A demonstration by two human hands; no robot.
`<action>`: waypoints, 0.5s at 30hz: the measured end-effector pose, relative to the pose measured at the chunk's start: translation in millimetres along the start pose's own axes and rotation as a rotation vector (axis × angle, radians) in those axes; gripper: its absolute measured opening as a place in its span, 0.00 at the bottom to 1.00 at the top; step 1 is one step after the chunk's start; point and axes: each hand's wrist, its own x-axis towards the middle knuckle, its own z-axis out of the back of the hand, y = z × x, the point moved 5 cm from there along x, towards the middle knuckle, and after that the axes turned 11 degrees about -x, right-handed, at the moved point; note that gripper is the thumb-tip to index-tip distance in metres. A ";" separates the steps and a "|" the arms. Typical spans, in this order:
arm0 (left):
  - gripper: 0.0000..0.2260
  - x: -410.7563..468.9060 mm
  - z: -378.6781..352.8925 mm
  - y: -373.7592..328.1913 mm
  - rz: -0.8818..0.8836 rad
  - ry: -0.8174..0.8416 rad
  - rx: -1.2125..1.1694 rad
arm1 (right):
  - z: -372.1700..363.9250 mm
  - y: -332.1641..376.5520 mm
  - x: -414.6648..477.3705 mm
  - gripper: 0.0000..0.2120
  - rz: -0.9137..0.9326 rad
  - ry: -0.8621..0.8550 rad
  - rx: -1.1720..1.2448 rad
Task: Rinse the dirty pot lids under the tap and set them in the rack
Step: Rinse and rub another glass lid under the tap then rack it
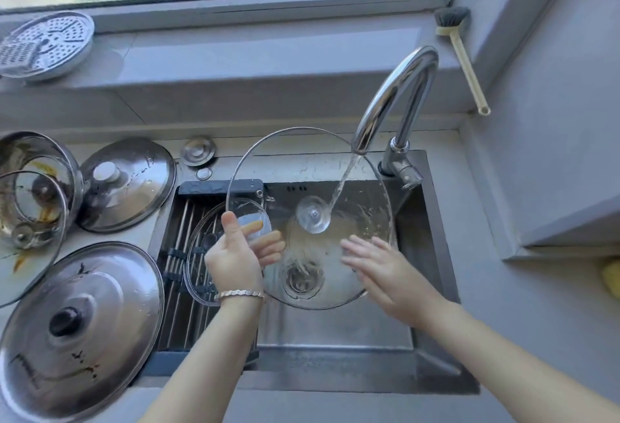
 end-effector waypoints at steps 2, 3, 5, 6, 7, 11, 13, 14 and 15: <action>0.23 -0.8 -3.2 -9.2 -0.068 0.020 0.070 | 2.2 -38.7 -9.3 0.13 -0.447 -0.219 0.175; 0.22 -2.7 -5.9 -13.4 -0.101 0.043 0.114 | -2.9 -53.1 -12.3 0.13 -0.681 -0.257 0.295; 0.21 -7.0 -12.6 -19.2 -0.137 0.104 0.199 | -24.6 -63.0 -11.3 0.18 -1.046 -0.160 0.656; 0.20 -8.5 -15.9 -20.3 -0.137 0.137 0.238 | -38.6 -60.2 -9.1 0.20 -1.167 -0.080 0.905; 0.20 -9.5 -19.0 -20.4 -0.122 0.168 0.273 | -50.3 -52.6 -7.0 0.21 -1.253 -0.005 1.162; 0.16 -11.8 -18.2 -15.6 -0.022 0.239 0.390 | -58.0 -41.0 -9.0 0.17 -1.319 0.081 1.304; 0.13 -5.6 -5.9 -1.4 0.087 0.223 0.357 | -47.6 -49.8 -10.2 0.14 -1.317 0.008 1.139; 0.11 -1.7 2.7 9.4 0.146 0.196 0.354 | -38.2 -55.7 -8.4 0.12 -1.306 -0.034 1.066; 0.10 2.0 11.9 22.4 0.214 0.151 0.365 | -26.7 -62.7 -5.5 0.11 -1.278 -0.074 0.996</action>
